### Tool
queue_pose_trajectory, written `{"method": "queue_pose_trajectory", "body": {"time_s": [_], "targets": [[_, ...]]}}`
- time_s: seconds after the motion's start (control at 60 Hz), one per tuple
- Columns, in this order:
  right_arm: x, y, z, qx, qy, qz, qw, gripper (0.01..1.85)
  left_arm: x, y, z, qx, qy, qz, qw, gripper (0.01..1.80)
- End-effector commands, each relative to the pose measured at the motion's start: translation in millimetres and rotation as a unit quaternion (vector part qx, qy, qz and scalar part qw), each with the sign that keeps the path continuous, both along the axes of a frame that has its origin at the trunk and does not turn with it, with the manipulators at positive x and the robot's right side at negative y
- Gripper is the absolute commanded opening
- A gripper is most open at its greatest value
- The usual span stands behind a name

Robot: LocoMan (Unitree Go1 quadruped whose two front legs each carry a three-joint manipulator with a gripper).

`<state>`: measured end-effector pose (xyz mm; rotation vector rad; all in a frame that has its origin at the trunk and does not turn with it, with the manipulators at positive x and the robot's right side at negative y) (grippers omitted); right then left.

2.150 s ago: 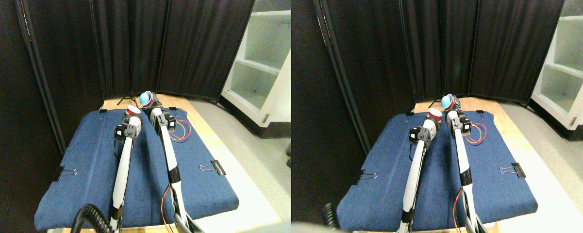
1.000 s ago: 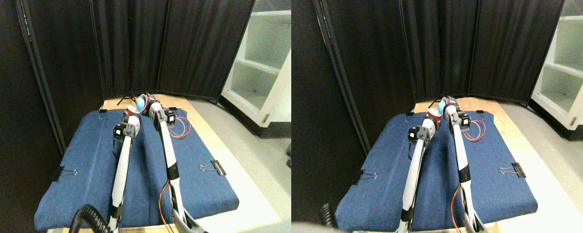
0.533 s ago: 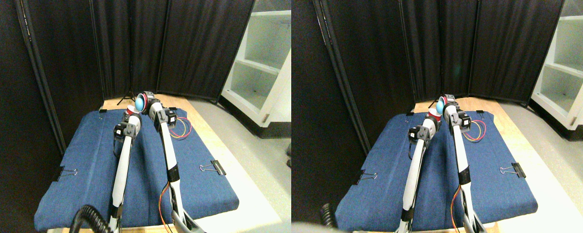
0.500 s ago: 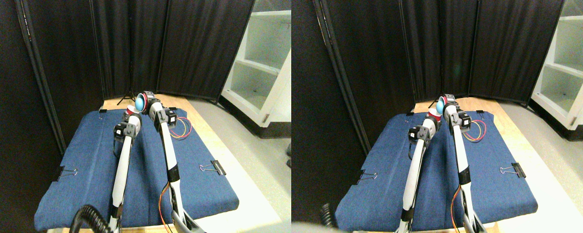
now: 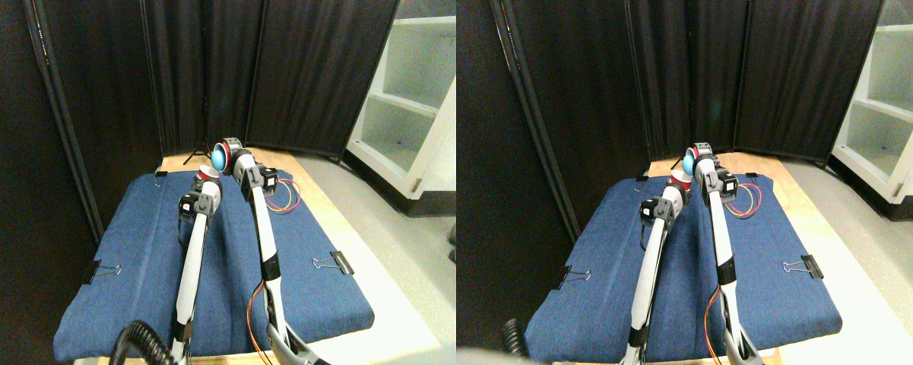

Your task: Pour (bimanual)

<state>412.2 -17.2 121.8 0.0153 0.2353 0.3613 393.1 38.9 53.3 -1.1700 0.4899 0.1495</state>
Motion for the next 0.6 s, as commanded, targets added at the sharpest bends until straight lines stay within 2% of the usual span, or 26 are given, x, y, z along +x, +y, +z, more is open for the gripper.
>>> {"method": "queue_pose_trajectory", "body": {"time_s": [0.017,0.317,0.6], "targets": [[1.5,6.5,8.4,-0.015,-0.028,0.011,0.999,0.34,1.2,-2.6,5.6,-0.011,-0.016,-0.001,1.0,0.33],[2.9,14.4,6.7,-0.077,-0.044,0.033,0.996,0.33,-1.1,1.5,6.6,-0.014,-0.017,-0.002,1.0,0.33],[1.2,17.8,3.0,-0.068,-0.044,0.031,0.996,0.33,-2.2,5.0,7.7,-0.015,-0.02,-0.001,1.0,0.33]]}}
